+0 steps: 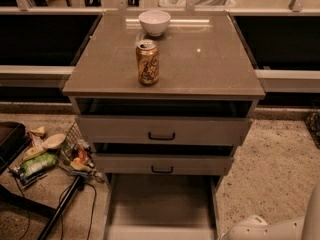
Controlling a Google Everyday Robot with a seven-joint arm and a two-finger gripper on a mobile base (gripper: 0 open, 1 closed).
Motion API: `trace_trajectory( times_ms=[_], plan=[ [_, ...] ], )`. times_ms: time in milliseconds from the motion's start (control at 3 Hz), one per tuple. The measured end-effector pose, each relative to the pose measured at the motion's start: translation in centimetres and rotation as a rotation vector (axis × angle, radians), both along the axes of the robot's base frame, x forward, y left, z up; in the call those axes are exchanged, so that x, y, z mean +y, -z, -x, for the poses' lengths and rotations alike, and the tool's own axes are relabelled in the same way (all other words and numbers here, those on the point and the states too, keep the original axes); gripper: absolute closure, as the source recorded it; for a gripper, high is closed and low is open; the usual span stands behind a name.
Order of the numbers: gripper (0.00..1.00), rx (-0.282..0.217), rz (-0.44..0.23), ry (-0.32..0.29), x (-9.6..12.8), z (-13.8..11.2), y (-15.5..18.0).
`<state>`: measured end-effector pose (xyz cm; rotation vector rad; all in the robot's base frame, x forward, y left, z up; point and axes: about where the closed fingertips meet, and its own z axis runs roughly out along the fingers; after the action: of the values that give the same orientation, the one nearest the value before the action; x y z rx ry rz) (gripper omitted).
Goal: Close bottom drawer
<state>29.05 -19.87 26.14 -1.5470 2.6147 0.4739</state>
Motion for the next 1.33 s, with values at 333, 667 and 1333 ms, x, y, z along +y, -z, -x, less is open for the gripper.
trace_trajectory(
  times_ms=[333, 667, 1333],
  plan=[
    [1.0, 0.0, 0.0, 0.0, 0.0, 0.0, 0.0],
    [1.0, 0.035, -0.013, 0.004, 0.2, 1.2, 3.4],
    [1.0, 0.08, -0.105, -0.032, 1.8, 4.1, 13.5]
  ],
)
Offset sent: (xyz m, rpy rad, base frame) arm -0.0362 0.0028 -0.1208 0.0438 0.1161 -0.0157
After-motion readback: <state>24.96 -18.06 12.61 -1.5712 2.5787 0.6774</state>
